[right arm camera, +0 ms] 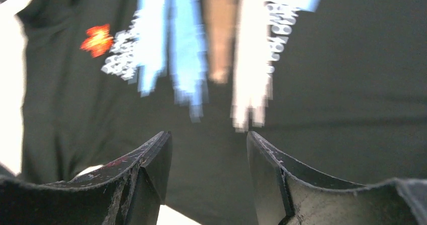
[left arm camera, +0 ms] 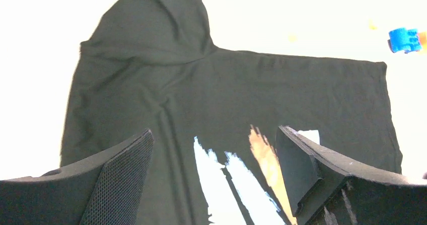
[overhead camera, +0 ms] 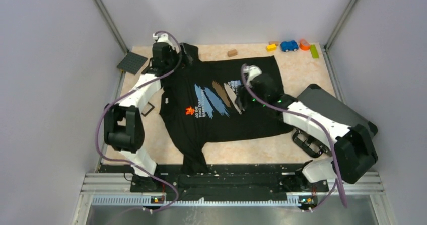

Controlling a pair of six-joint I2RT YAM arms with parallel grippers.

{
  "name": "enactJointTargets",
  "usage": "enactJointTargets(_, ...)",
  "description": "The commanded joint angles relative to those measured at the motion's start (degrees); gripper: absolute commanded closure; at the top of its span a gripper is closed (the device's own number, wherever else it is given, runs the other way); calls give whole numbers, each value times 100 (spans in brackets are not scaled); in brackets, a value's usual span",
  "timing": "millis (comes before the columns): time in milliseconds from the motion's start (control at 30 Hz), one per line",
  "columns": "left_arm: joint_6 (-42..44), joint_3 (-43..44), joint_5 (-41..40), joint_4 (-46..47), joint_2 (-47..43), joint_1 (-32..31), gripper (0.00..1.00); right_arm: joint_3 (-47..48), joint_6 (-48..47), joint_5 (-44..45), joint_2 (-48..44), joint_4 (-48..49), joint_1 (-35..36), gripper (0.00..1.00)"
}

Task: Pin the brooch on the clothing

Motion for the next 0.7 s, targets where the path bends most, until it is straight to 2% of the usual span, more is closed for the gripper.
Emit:
enactJointTargets(0, 123, -922, -976, 795, -1100, 31, 6, -334, -144, -317, -601, -1, -1256, 41)
enactJointTargets(167, 292, -1696, -1797, 768, -2345, 31, 5, -536, -50, -535, -1360, -243, -2798, 40)
enactJointTargets(233, 377, -1971, -2044, 684, -2855, 31, 5, -565, -18, -269, -1770, -304, -3124, 39)
enactJointTargets(367, 685, -2489, -2339, 615, -3868, 22, 5, -512, -121, 744, -2430, -316, -3163, 38)
enactJointTargets(500, 932, -2741, -2419, 114, -4721, 7, 5, -746, -233, 1072, -3077, 193, -3163, 38)
enactJointTargets(667, 1067, -3516, -2585, 104, -5789, -22, 5, -1390, -339, 1414, -3742, 837, -3152, 38)
